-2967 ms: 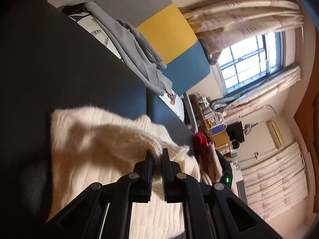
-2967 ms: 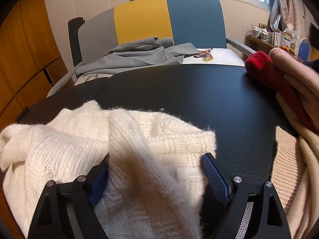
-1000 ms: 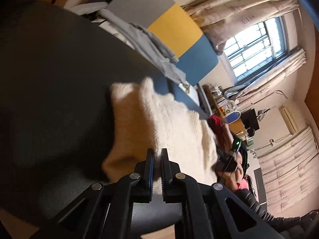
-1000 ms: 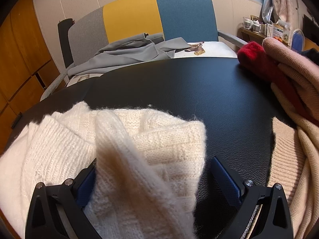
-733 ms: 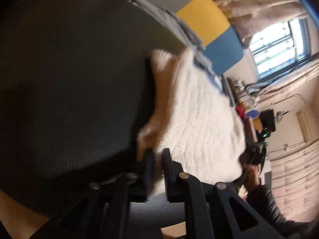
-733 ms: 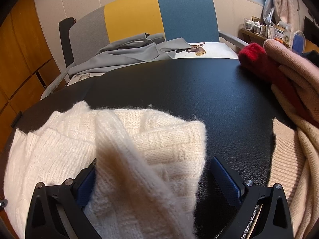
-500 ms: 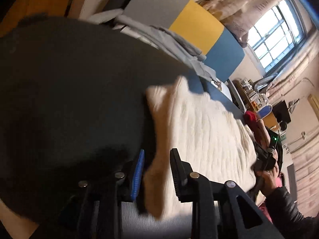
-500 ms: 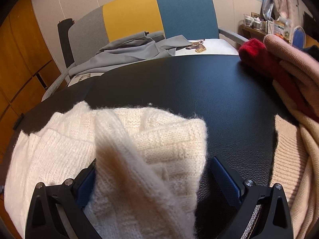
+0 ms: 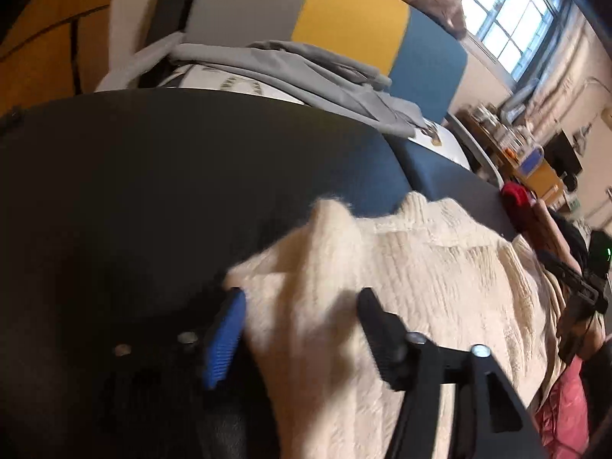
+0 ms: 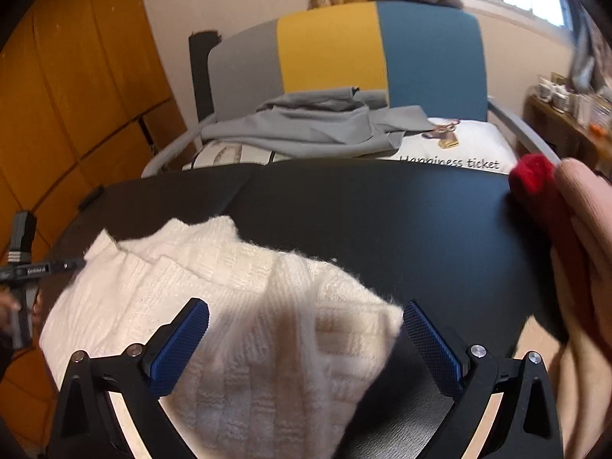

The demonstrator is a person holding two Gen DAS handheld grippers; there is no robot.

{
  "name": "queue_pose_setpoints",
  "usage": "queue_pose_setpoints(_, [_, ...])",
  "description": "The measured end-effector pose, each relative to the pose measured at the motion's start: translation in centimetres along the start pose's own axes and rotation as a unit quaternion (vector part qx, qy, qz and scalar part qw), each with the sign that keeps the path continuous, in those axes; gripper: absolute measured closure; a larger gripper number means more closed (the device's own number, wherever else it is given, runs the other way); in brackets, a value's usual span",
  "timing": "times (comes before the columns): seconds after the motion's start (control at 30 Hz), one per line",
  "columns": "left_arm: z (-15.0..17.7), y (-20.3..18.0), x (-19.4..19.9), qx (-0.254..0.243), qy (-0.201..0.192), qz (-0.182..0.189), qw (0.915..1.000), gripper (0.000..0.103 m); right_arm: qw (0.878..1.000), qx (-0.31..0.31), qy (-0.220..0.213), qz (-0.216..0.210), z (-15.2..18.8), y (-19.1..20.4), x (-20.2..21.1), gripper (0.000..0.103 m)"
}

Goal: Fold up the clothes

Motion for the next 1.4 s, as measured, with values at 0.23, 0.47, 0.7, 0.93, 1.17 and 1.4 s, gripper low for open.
queue_pose_setpoints(0.23, [-0.5,-0.8,-1.3,-0.005,0.026,0.023,0.9994,0.046,0.996,0.028,0.086,-0.013,-0.3,0.2,-3.4,0.055])
queue_pose_setpoints(0.47, [0.0,-1.1,-0.5,-0.026,0.001,-0.007,0.9996,0.097,0.994,0.053,0.098,0.019,0.3,1.6,-2.6,0.094])
queue_pose_setpoints(0.7, [-0.3,-1.6,5.1,-0.017,-0.093,-0.003,0.9955,0.098,0.997,0.062,0.027,0.042,-1.4,3.1,3.2,0.096])
queue_pose_setpoints(0.93, [-1.1,0.1,3.6,0.025,-0.090,-0.018,0.9954,0.098,0.997,0.051,-0.002,0.062,-3.1,2.6,3.6,0.096])
queue_pose_setpoints(1.17, [-1.1,1.1,0.5,0.049,-0.077,-0.047,0.9947,0.098,0.995,0.001,0.014,0.095,-2.2,-0.1,-1.0,0.096])
queue_pose_setpoints(1.4, [0.3,1.6,-2.6,0.046,-0.039,-0.082,0.9947,0.097,0.993,-0.022,0.031,0.109,-1.1,-1.5,-4.5,0.096])
Point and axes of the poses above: each gripper's, at about its wrist camera, not at the fingertips, and x roughly against the way its jaws point, y to its left, z to its underside, the point moved 6 cm from there along -x, roughly the way its jaws point, and after that the axes turned 2 degrees about -z, right-handed, at the moved point
